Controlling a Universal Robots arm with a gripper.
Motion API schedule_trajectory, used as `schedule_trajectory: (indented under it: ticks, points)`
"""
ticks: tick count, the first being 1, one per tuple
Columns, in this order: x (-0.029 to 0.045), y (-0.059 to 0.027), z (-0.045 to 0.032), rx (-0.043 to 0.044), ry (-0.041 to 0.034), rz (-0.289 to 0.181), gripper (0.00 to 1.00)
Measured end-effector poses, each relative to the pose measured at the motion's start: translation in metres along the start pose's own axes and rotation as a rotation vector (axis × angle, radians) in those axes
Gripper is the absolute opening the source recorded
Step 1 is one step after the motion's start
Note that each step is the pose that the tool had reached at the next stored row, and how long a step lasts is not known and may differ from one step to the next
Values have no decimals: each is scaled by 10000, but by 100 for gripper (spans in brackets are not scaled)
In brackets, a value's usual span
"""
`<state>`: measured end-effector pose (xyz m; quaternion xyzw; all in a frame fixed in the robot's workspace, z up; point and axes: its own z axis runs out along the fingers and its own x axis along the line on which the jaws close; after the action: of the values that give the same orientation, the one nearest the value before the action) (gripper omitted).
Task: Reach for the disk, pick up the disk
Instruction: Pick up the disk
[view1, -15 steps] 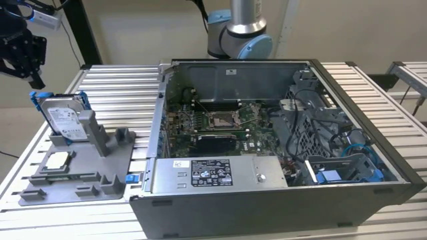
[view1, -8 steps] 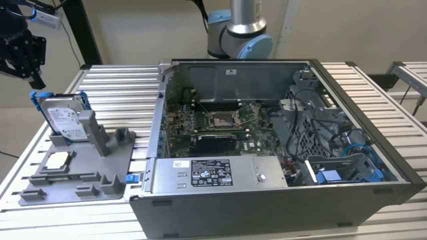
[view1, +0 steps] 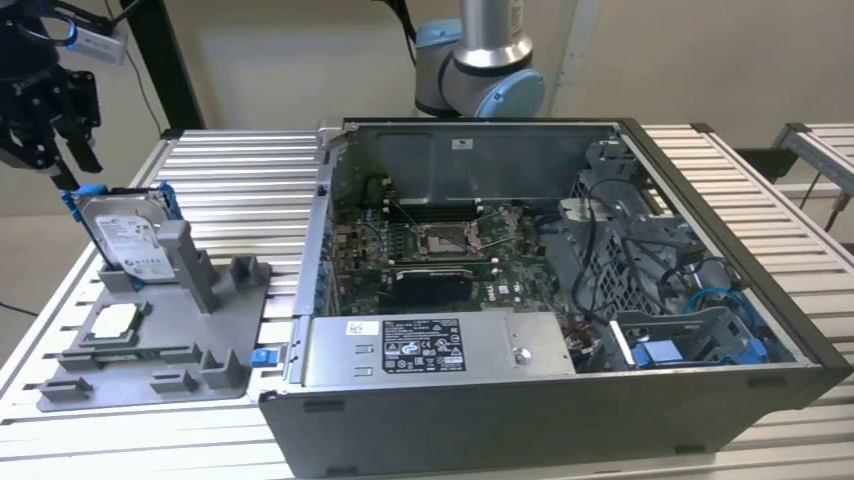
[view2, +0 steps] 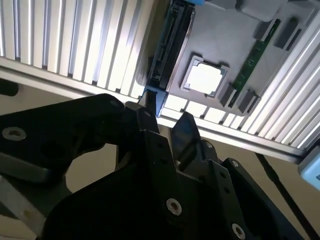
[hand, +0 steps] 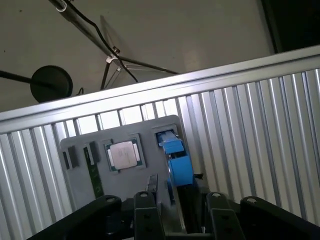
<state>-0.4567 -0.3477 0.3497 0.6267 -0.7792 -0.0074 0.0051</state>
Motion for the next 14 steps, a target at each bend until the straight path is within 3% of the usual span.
schedule_trajectory:
  ticks: [7,14]
  points:
    - [-2,-1,98,0,5,-489,100]
    - [-8,2,169,-18,-75,-901,100]
